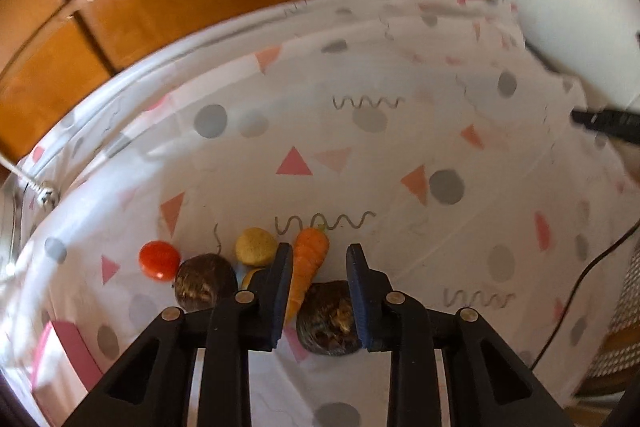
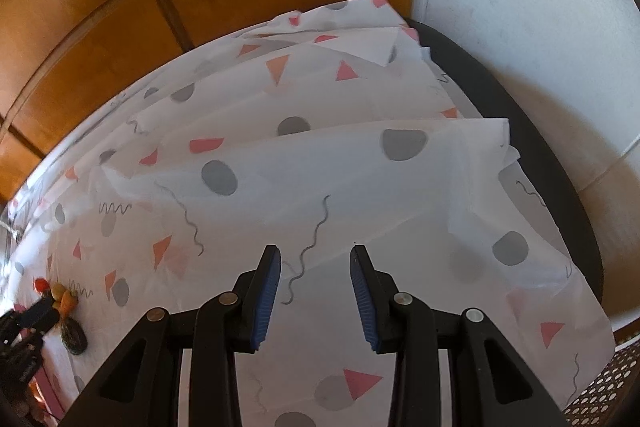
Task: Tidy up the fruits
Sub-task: 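Reach the left gripper to the orange carrot and close on it, then carry the carrot into the pink tray and open the left gripper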
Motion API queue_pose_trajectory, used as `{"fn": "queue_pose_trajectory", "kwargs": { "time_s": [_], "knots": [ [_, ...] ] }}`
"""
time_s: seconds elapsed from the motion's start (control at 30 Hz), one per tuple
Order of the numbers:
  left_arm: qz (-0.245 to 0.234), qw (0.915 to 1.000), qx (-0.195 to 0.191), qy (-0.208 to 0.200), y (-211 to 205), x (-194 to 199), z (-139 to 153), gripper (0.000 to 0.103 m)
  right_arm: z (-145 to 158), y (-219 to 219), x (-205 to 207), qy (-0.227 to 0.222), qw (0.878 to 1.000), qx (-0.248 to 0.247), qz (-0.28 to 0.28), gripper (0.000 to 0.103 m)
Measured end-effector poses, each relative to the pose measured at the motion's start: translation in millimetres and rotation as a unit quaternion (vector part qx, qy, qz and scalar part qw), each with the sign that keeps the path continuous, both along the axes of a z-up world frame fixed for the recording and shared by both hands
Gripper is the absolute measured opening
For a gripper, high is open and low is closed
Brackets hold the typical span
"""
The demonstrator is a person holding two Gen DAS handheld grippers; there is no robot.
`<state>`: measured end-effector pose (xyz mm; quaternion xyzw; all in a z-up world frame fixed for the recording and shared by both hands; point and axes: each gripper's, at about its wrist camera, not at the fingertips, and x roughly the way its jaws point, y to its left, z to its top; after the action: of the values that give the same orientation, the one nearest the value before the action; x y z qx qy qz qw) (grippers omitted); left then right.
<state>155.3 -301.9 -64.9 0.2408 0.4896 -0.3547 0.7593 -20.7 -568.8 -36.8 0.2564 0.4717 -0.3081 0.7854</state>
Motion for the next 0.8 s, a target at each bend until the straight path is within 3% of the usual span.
{"fn": "queue_pose_trajectory", "kwargs": {
  "time_s": [0.13, 0.3, 0.47, 0.8],
  "knots": [
    [-0.019, 0.9994, 0.028, -0.002, -6, 5, -16, 0.027, 2, -11, -9, -0.013, 0.999, 0.011, -0.030, 0.036],
    [-0.019, 0.9995, 0.024, -0.009, -7, 5, -23, 0.022, 1, -13, -6, -0.012, 0.999, 0.013, -0.029, 0.036],
    [0.023, 0.9990, -0.036, 0.015, 16, 4, -9, 0.021, -1, -18, -9, -0.010, 0.999, 0.014, -0.040, 0.036],
    [0.105, 0.9905, -0.090, 0.003, 73, -9, 10, 0.021, -5, -22, -12, 0.003, 0.998, 0.010, -0.055, 0.036]
  ]
}}
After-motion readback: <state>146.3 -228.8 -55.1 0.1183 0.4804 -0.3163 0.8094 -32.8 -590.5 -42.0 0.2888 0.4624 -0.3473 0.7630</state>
